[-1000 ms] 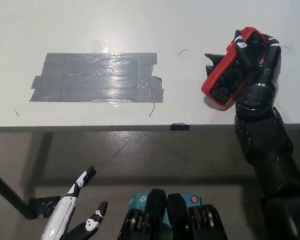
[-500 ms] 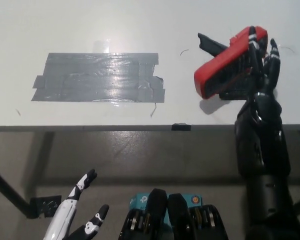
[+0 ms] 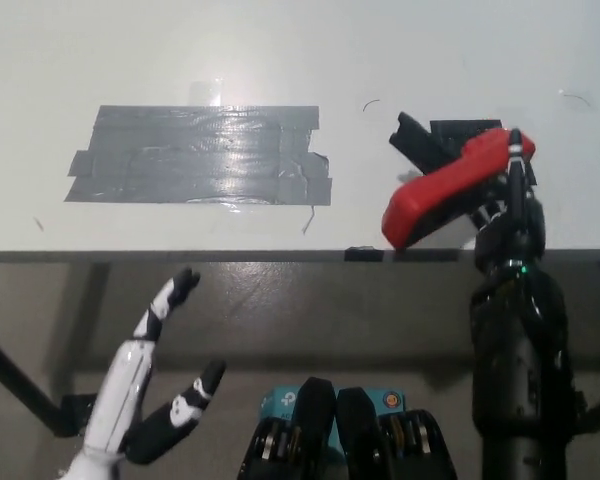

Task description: The robot first picks the multimeter with right hand and then unfolds the black stand on the back of it using left hand

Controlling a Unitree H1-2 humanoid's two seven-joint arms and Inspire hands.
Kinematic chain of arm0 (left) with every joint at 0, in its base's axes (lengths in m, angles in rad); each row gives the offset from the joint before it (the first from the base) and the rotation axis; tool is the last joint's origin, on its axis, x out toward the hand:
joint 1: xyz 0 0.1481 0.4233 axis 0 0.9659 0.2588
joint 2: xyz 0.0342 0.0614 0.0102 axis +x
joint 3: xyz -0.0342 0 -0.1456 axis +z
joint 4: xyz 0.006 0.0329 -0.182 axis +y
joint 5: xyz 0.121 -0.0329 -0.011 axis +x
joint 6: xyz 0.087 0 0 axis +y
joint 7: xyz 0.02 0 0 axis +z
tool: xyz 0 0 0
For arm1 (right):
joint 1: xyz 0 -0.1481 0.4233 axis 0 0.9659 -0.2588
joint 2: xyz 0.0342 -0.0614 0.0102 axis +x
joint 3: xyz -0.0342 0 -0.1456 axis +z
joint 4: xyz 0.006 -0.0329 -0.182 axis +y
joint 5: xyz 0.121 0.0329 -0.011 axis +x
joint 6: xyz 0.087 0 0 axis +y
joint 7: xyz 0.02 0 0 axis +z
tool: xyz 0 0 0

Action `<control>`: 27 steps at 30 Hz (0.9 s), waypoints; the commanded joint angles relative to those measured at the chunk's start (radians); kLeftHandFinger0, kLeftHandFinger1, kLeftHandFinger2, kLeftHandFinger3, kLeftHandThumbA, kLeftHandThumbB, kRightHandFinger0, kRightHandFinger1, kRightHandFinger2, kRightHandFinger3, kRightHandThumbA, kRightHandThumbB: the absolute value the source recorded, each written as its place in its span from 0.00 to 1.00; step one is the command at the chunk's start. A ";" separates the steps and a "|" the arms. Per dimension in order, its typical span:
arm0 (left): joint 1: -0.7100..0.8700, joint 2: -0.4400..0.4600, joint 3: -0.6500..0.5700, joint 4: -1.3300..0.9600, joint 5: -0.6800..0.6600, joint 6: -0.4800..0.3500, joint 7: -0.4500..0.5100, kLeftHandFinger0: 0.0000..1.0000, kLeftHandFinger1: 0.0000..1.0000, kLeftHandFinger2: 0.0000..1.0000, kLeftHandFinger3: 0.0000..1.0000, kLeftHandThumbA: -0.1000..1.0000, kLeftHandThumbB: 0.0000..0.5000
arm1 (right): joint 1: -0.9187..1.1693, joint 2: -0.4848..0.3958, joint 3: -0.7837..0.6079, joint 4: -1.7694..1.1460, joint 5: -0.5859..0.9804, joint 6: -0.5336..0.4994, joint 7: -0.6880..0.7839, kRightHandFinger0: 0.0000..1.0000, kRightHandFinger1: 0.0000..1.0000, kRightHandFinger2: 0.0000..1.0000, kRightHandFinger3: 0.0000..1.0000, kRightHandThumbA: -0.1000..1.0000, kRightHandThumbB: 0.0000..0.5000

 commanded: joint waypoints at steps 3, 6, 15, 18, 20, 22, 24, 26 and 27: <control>-0.220 -0.056 -0.013 -0.352 -0.091 0.166 -0.030 1.00 1.00 1.00 1.00 0.77 0.40 | -0.037 0.107 0.076 -0.579 0.689 0.174 0.212 0.00 0.20 0.75 0.65 0.00 0.21; -0.236 -0.088 -0.039 -0.346 -0.077 0.179 -0.038 1.00 1.00 1.00 1.00 0.79 0.43 | -0.009 0.092 0.121 -0.640 0.699 0.175 0.199 0.00 0.19 0.70 1.00 0.00 0.24; -0.344 -0.120 -0.070 -0.303 -0.039 0.201 -0.058 1.00 1.00 1.00 1.00 0.78 0.44 | 0.008 0.057 0.186 -0.676 0.729 0.175 0.281 0.00 0.35 0.83 1.00 0.00 0.21; -0.377 -0.119 -0.067 -0.306 -0.033 0.215 -0.063 1.00 1.00 1.00 1.00 0.82 0.45 | -0.006 0.052 0.195 -0.679 0.721 0.175 0.312 0.00 0.30 0.84 0.98 0.00 0.23; -0.380 -0.121 -0.070 -0.325 -0.030 0.227 -0.067 1.00 1.00 1.00 1.00 0.83 0.44 | 0.019 0.055 0.222 -0.705 0.732 0.175 0.313 0.00 0.28 0.86 0.86 0.00 0.20; -0.384 -0.116 -0.067 -0.332 -0.031 0.230 -0.067 1.00 1.00 1.00 1.00 0.82 0.43 | 0.026 0.053 0.239 -0.711 0.740 0.175 0.317 0.00 0.29 0.86 0.85 0.00 0.20; -0.382 -0.111 -0.065 -0.349 -0.020 0.240 -0.070 1.00 1.00 1.00 1.00 0.84 0.43 | 0.043 0.036 0.286 -0.728 0.724 0.175 0.304 0.00 0.28 0.82 0.76 0.00 0.22; -0.376 -0.108 -0.066 -0.368 -0.007 0.257 -0.076 1.00 1.00 1.00 1.00 0.84 0.43 | 0.062 0.032 0.313 -0.736 0.731 0.175 0.294 0.00 0.27 0.80 0.70 0.00 0.23; -0.374 -0.108 -0.067 -0.376 -0.008 0.265 -0.079 1.00 1.00 1.00 1.00 0.84 0.43 | 0.070 0.032 0.321 -0.740 0.726 0.175 0.291 0.00 0.27 0.81 0.69 0.00 0.24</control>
